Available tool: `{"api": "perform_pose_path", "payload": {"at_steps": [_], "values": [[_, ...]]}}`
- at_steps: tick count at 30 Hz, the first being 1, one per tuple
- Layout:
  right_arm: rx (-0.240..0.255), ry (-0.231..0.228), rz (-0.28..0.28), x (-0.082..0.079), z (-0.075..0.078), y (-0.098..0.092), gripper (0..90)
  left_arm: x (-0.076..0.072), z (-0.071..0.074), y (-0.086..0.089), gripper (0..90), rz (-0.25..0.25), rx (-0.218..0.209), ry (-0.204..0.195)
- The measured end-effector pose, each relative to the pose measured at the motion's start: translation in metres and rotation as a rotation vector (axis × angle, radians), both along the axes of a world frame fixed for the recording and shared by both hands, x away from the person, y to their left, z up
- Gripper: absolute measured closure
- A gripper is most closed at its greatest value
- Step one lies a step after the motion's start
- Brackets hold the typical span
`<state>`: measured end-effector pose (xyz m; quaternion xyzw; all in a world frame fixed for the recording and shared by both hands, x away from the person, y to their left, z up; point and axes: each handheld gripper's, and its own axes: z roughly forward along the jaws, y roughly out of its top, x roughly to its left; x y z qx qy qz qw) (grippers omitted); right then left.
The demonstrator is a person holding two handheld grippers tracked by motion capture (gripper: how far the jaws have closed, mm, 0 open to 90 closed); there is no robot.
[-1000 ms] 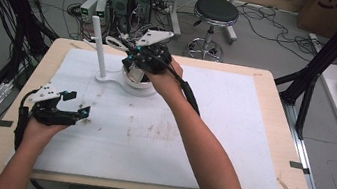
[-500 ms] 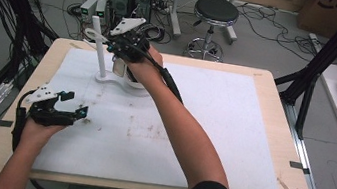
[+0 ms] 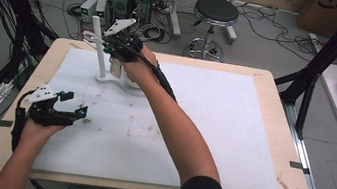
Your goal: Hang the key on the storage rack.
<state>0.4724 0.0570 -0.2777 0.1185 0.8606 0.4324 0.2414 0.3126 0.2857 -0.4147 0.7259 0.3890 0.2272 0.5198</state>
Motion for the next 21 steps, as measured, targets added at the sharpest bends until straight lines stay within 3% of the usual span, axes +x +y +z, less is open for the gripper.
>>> {"api": "perform_pose_path", "payload": {"at_steps": [16, 17, 19, 21], "values": [[-0.051, 0.006, -0.034, 0.010, -0.014, 0.006, 82.7, 0.001, -0.001, 0.001, 18.6, 0.003, 0.000, 0.005], [-0.056, 0.000, -0.039, 0.010, -0.015, 0.006, 81.5, 0.001, -0.001, 0.001, 18.6, 0.002, -0.001, 0.006], [-0.062, -0.029, -0.050, 0.009, -0.014, 0.007, 62.7, 0.001, -0.001, 0.001, 18.6, 0.002, 0.002, 0.006], [-0.050, -0.028, -0.056, 0.006, -0.012, 0.006, 62.7, 0.001, -0.001, 0.001, 18.6, 0.001, 0.003, 0.006]]}}
